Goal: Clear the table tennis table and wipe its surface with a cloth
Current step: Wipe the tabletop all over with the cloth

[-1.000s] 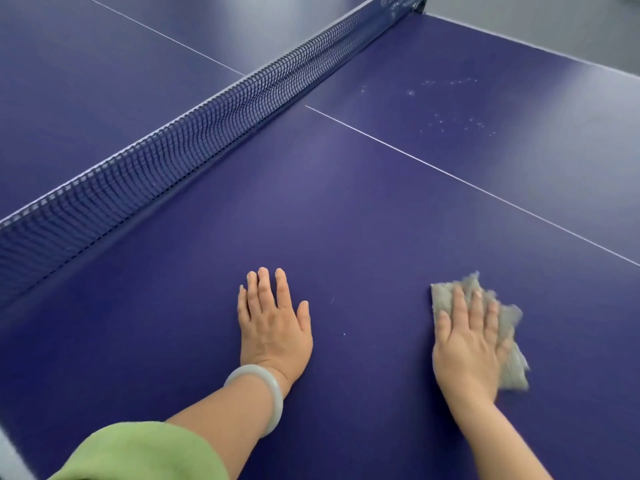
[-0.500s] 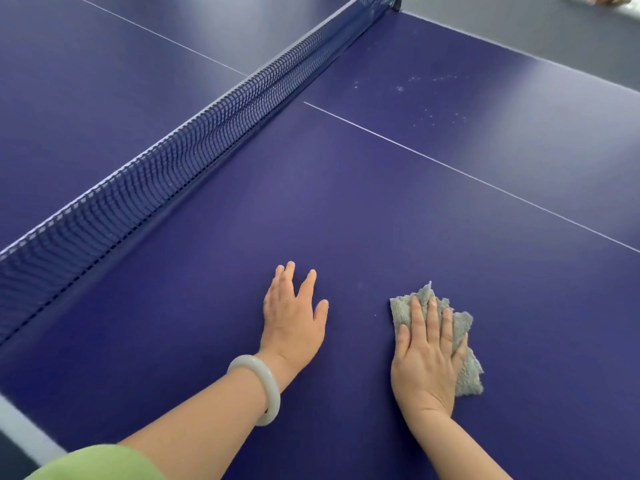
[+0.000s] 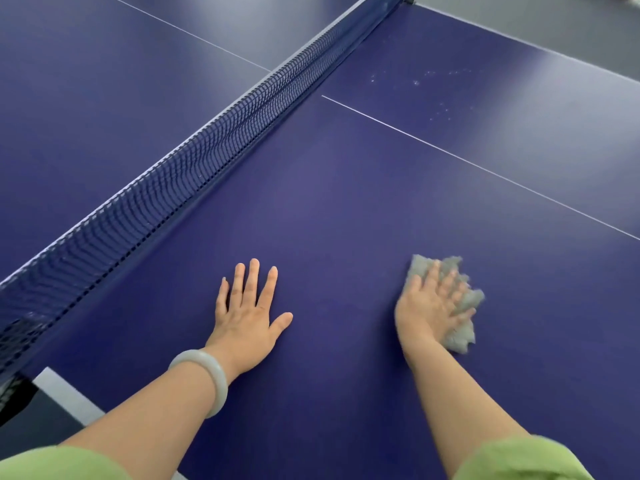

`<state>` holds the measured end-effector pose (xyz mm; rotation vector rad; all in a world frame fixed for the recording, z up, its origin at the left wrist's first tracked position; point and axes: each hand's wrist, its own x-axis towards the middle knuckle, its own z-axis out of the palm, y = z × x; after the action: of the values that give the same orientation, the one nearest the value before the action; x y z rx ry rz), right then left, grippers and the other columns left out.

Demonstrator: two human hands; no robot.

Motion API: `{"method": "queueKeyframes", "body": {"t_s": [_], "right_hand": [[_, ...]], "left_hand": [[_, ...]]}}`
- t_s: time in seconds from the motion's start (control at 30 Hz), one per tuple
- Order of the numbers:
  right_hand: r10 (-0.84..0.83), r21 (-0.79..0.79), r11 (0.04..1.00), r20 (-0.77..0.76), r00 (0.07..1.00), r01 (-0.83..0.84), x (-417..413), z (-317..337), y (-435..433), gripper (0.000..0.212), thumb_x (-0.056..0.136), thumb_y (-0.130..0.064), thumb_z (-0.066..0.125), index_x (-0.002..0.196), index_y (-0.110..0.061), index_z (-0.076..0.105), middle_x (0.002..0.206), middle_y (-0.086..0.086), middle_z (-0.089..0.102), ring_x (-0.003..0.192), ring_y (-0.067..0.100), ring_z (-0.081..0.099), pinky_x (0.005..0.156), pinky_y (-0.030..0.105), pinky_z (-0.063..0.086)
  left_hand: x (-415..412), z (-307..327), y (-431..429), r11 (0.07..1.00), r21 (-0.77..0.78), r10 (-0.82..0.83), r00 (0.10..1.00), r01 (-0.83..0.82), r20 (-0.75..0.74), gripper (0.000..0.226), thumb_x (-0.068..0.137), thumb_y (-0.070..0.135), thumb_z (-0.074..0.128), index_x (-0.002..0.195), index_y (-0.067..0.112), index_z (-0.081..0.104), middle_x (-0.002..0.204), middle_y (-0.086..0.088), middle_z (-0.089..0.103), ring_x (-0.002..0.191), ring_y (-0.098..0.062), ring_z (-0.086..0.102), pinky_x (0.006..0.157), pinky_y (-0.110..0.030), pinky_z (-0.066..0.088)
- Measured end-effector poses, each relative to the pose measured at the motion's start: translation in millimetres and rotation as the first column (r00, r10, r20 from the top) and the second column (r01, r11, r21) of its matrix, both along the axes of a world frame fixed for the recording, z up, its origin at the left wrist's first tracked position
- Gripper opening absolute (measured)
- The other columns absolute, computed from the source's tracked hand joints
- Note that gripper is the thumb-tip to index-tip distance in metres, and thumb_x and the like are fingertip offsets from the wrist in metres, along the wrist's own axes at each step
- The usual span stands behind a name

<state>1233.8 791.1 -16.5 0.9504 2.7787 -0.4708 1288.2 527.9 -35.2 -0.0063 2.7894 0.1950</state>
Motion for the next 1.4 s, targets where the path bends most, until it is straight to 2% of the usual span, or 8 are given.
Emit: {"method": "queueKeyframes", "body": {"t_s": [0.17,0.3,0.47,0.57,0.73,0.9,1.27,1.4], "right_hand": [[0.663,0.141,0.747,-0.095,0.742,-0.649,25.8,-11.8,-72.4,0.058,0.105,-0.033,0.025,0.157,-0.036,-0.002,0.165,0.001,-0.014,0.151,0.027,-0.018,0.119,0.059,-0.006],[0.87,0.164,0.493,-0.078,0.487,-0.854,94.4,-14.3,-27.3,0.056,0.104,-0.038,0.028,0.158,-0.034,0.011,0.166,-0.005,0.003,0.153,0.021,-0.003,0.119,0.05,0.003],[0.442,0.117,0.891,-0.006,0.897,-0.438,69.2,-7.0,53.0,0.053,0.106,-0.039,0.016,0.156,-0.04,0.0,0.165,-0.011,-0.01,0.151,0.011,-0.015,0.122,0.049,-0.002],[0.114,0.067,0.991,0.006,0.993,-0.114,42.5,-0.9,16.5,0.055,0.106,-0.036,0.018,0.158,-0.03,0.0,0.166,-0.002,-0.011,0.151,0.021,-0.015,0.12,0.056,0.0],[0.751,0.168,0.659,-0.097,0.653,-0.733,108.8,-10.1,-79.4,0.059,0.102,-0.03,0.028,0.158,-0.028,0.008,0.166,0.0,-0.002,0.153,0.024,-0.005,0.119,0.054,0.005],[0.843,0.128,0.533,-0.004,0.537,-0.836,152.1,-9.5,-54.4,0.055,0.105,-0.043,0.017,0.157,-0.039,-0.002,0.165,-0.012,-0.012,0.151,0.012,-0.016,0.12,0.042,-0.01],[0.457,-0.047,0.889,0.029,0.889,-0.456,108.0,-0.3,-98.1,0.055,0.106,-0.04,0.014,0.157,-0.036,-0.005,0.164,-0.007,-0.02,0.147,0.014,-0.027,0.119,0.047,-0.017],[0.765,-0.026,0.641,-0.053,0.642,-0.767,127.6,-1.2,-146.3,0.057,0.107,-0.037,0.019,0.156,-0.035,-0.009,0.162,-0.006,-0.026,0.146,0.017,-0.032,0.12,0.05,-0.015]], "left_hand": [[-0.8,3.1,0.3,1.0,0.027,0.006,0.999,-0.007,0.039,0.077,0.094,0.066,0.014,0.139,0.033,-0.039,0.145,0.002,-0.05,0.136,-0.021,-0.045,0.117,-0.047,-0.021],[-2.9,5.6,0.7,0.999,0.036,0.002,0.998,-0.004,0.058,0.077,0.095,0.065,0.014,0.137,0.033,-0.04,0.144,0.001,-0.051,0.135,-0.022,-0.046,0.115,-0.047,-0.023],[-4.1,7.5,1.1,0.999,0.036,-0.001,0.996,-0.002,0.095,0.076,0.096,0.064,0.015,0.138,0.031,-0.04,0.144,-0.001,-0.051,0.133,-0.023,-0.047,0.113,-0.047,-0.025],[-4.3,9.1,2.0,0.999,0.045,-0.009,0.996,0.005,0.09,0.076,0.097,0.063,0.016,0.14,0.03,-0.037,0.146,-0.002,-0.048,0.136,-0.024,-0.044,0.114,-0.048,-0.024],[-3.5,9.2,0.8,0.999,0.048,-0.015,0.996,0.011,0.088,0.077,0.098,0.062,0.019,0.147,0.029,-0.03,0.153,-0.003,-0.041,0.139,-0.024,-0.041,0.113,-0.047,-0.024],[-4.9,20.9,-7.4,0.991,0.121,-0.059,0.993,0.047,0.098,0.077,0.099,0.056,0.031,0.154,0.029,-0.016,0.158,-0.004,-0.032,0.144,-0.024,-0.032,0.118,-0.044,-0.018],[128.2,10.1,-61.9,0.965,0.047,0.262,0.964,-0.26,-0.043,0.078,0.098,0.057,0.028,0.153,0.027,-0.018,0.158,-0.008,-0.031,0.146,-0.027,-0.028,0.12,-0.048,-0.013],[126.1,5.7,-61.4,0.963,0.049,0.265,0.964,-0.264,-0.027,0.079,0.098,0.056,0.026,0.146,0.028,-0.03,0.152,-0.006,-0.04,0.142,-0.026,-0.035,0.117,-0.049,-0.018]]}}
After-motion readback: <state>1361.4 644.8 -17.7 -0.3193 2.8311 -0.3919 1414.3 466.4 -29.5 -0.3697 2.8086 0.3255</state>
